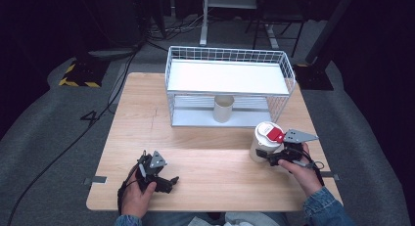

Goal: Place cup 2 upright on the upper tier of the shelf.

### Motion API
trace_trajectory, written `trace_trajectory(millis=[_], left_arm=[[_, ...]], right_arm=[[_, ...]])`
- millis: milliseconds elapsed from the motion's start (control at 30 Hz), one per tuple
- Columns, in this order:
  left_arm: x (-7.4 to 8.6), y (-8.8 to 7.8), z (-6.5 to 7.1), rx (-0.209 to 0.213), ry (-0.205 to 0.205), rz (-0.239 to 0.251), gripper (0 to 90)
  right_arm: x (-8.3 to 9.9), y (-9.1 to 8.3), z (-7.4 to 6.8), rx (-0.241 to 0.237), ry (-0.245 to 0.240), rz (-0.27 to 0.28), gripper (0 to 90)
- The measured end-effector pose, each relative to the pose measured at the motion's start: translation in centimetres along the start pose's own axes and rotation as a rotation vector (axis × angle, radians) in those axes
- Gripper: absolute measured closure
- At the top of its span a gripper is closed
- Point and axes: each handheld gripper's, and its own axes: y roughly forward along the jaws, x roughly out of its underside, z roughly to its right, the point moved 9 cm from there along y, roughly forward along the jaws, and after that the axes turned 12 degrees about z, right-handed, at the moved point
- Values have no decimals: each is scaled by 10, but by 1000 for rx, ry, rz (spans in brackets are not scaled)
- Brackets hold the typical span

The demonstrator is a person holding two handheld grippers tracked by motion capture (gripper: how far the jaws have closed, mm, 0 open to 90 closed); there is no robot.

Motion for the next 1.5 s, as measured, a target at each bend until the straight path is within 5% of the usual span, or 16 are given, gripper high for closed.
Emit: trace_trajectory(millis=[900, 1067, 1500], left_arm=[[0, 0, 0, -2, -1, 2, 4], [0, 0, 0, -1, 1, 0, 3], [0, 0, 0, -1, -1, 0, 3]], right_arm=[[-3, -2, 0, 4, -31, -22, 110], [-10, -7, 0, 2, -8, 6, 110], [-34, -15, 0, 13, -12, -18, 110]])
